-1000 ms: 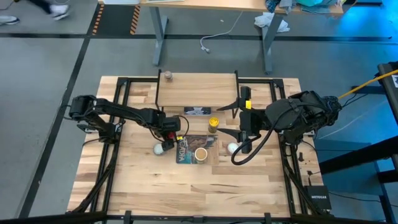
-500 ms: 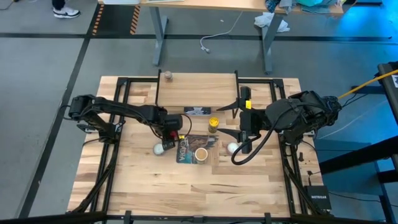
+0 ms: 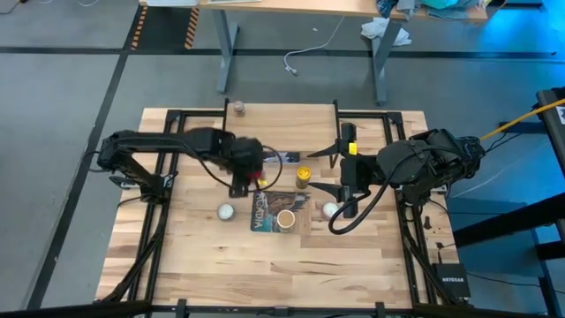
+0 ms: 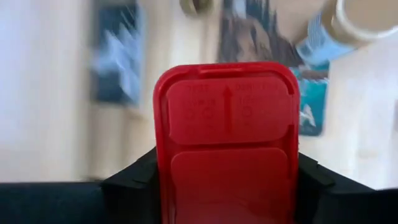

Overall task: Shelf spices
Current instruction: Put the red seasoning can on the shelf

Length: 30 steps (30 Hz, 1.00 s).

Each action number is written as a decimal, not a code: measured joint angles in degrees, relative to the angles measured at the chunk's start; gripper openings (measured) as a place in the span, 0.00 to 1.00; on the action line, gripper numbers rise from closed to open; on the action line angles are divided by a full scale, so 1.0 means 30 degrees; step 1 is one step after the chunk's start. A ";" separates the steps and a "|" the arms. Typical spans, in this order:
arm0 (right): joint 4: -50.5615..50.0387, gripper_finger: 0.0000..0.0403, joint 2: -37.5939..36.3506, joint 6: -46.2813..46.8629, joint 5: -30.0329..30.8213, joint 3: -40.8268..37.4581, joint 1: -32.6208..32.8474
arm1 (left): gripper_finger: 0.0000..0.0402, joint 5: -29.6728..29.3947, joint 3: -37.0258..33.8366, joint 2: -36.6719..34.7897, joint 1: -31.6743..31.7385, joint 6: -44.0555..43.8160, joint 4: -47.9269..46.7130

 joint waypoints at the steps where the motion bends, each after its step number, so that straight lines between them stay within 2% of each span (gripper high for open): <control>1: 0.0007 0.68 -0.0001 -0.0063 -0.0007 0.0000 0.0000 | 0.48 -0.0321 0.0666 -0.0005 0.0136 0.0961 -0.0100; 5: 0.0002 0.68 0.0004 -0.0114 -0.0005 0.0000 0.0000 | 0.48 -0.1043 0.2851 -0.0029 0.1160 0.3591 0.0651; 8: 0.0007 0.68 0.0007 -0.0114 -0.0007 0.0000 0.0000 | 0.48 -0.1124 0.3496 0.0035 0.2533 0.4618 0.1109; 16: 0.0007 0.68 0.0007 -0.0122 -0.0007 0.0000 0.0000 | 0.48 -0.0602 0.3563 0.1277 0.6400 0.6897 0.1386; 19: 0.0000 0.68 0.0007 -0.0122 0.0000 0.0000 0.0000 | 0.48 0.0064 0.3563 0.1805 0.7263 0.7932 0.2244; 30: -0.0168 0.68 0.0007 -0.0136 -0.0007 0.0000 0.0000 | 0.48 0.0533 0.3567 0.3441 1.0047 1.0876 0.3046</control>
